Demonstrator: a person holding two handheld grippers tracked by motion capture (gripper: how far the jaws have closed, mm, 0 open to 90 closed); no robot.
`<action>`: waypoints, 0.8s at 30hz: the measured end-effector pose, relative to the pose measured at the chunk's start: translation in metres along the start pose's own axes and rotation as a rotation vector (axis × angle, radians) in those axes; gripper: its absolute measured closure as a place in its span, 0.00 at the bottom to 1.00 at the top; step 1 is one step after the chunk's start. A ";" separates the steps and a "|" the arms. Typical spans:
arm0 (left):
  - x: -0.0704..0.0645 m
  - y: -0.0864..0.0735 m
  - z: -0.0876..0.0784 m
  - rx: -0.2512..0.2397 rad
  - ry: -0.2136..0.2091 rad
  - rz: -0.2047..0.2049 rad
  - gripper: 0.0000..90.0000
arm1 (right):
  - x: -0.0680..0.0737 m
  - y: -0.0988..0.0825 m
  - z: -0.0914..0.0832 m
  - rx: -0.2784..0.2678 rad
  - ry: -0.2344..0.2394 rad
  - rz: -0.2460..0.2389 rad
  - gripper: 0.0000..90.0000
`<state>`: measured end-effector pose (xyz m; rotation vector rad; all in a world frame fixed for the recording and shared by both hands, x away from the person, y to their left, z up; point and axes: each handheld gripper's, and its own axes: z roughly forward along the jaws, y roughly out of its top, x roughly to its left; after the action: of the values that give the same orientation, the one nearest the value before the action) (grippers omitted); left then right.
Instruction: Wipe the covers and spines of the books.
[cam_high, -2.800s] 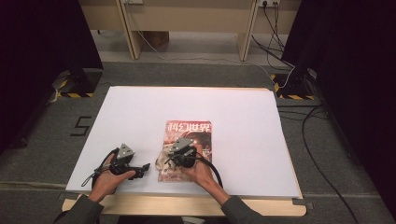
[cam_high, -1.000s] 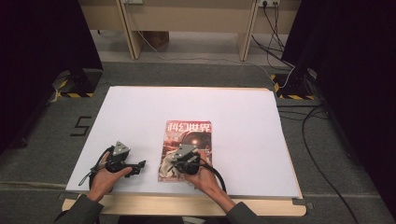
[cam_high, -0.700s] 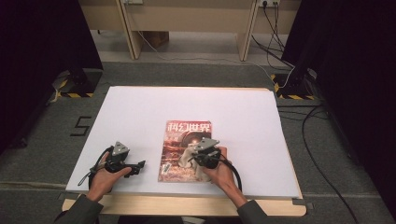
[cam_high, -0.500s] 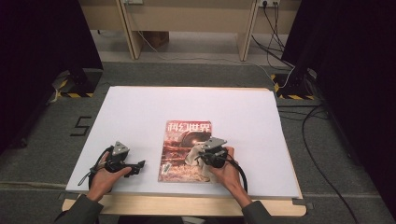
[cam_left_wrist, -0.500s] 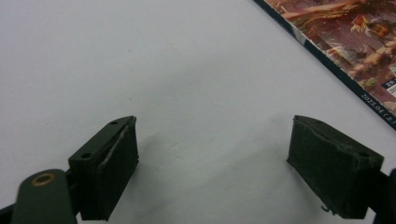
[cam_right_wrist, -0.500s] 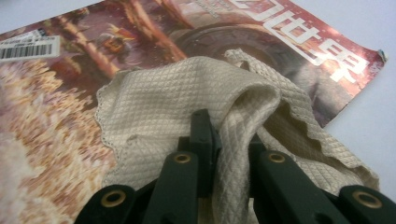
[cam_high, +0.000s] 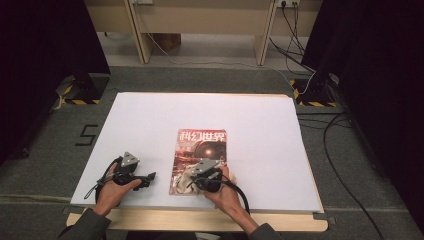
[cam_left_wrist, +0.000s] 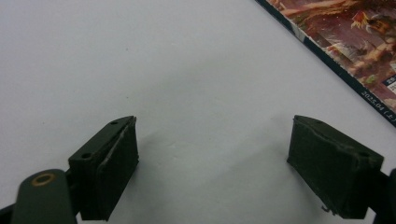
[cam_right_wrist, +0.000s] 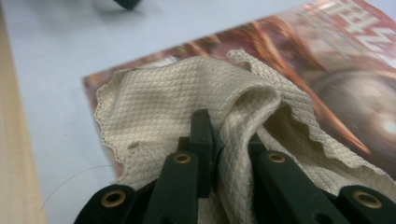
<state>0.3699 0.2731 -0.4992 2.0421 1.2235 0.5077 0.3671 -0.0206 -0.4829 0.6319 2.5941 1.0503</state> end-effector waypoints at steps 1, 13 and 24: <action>0.000 0.000 0.000 0.001 0.000 0.000 0.17 | 0.004 0.002 0.002 -0.002 0.006 -0.009 0.91; 0.001 -0.001 -0.001 0.004 -0.003 -0.001 0.17 | 0.032 0.013 0.014 -0.030 0.079 -0.057 0.91; 0.000 -0.001 0.000 -0.001 -0.007 -0.004 0.17 | -0.004 -0.022 -0.020 -0.018 -0.021 0.037 0.91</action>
<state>0.3693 0.2732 -0.4997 2.0385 1.2225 0.4985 0.3559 -0.0487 -0.4844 0.6854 2.5610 1.0714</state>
